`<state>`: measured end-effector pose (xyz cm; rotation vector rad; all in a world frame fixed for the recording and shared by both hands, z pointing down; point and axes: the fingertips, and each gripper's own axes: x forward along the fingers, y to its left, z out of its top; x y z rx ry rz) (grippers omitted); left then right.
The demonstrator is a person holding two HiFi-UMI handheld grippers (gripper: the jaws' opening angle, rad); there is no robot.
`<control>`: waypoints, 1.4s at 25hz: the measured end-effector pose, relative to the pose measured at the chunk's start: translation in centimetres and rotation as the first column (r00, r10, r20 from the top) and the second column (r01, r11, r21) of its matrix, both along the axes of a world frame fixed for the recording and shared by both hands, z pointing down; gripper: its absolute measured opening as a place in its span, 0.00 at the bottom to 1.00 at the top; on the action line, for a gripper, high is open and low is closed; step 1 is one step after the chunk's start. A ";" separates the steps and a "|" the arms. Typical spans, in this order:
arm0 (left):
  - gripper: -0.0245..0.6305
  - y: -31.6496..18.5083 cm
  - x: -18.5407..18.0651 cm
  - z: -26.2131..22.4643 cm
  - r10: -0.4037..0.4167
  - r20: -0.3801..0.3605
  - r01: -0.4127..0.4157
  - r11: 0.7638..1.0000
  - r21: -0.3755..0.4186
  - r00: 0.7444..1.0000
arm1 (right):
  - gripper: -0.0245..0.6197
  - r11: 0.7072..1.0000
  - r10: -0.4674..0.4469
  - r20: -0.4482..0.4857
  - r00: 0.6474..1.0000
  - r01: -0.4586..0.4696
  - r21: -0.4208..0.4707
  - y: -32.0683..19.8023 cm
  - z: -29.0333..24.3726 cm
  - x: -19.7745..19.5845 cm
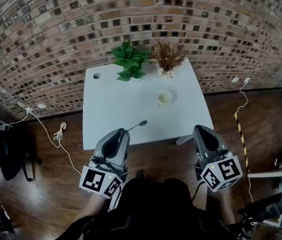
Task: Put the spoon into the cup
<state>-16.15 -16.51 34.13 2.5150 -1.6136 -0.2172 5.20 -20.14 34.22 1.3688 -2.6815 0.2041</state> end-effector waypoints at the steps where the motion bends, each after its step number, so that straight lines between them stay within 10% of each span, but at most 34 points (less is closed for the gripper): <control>1: 0.09 -1.1 -0.2 0.3 0.001 -0.005 -0.001 1.000 -0.011 1.000 | 0.05 1.000 0.007 -0.004 1.000 -0.007 -0.002 -0.8 0.1 -0.1; 26: 0.09 -19.9 7.3 4.6 -0.253 0.002 0.247 0.943 -0.224 0.967 | 0.05 0.970 -0.236 0.089 0.968 0.240 -0.046 -22.4 5.0 5.9; 35: 0.09 -23.2 7.5 8.6 -0.203 0.009 0.196 0.931 -0.308 0.979 | 0.05 0.974 -0.189 0.059 0.980 0.195 -0.117 -26.4 9.8 2.9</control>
